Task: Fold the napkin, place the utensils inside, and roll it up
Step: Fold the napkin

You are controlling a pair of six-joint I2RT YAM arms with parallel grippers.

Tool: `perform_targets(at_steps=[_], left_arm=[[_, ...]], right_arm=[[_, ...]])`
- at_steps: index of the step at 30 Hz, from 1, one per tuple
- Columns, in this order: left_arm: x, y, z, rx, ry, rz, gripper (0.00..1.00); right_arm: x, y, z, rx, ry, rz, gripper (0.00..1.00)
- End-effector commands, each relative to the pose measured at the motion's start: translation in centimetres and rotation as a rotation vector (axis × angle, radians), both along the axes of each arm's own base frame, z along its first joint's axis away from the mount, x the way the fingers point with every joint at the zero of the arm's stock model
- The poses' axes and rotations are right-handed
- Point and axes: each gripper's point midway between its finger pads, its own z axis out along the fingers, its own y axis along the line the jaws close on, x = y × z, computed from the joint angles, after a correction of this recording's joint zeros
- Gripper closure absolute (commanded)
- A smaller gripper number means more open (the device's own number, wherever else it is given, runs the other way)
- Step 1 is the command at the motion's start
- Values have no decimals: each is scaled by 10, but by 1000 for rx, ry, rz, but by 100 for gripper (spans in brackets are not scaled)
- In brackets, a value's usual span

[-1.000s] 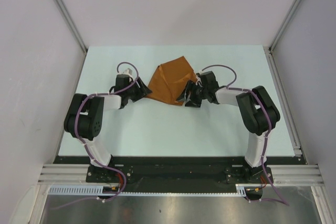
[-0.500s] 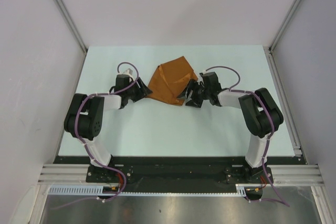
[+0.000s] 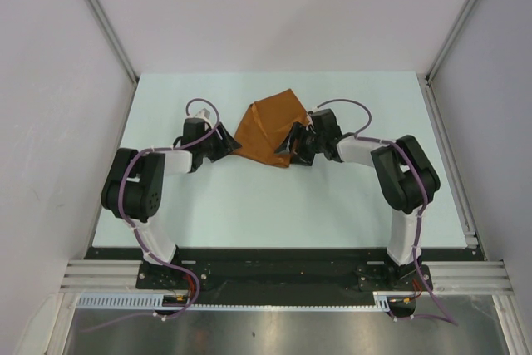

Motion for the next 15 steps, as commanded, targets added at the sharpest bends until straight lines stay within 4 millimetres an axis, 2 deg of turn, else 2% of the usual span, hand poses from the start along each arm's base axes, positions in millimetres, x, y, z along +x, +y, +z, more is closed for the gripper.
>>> perform_targets(at_steps=[1,8,15], left_arm=[[-4,-5,-1,-15,13,-20,37],[-4,-5,-2,-17,14,-22,37],[-5,-6,-2,-19,12,-25,37]], right_arm=[[4,-2,-6,-62,-3,-4,31],[1,-6,-17,-98,22,-10,42],[0,-9,-23,-128,30,-18,60]])
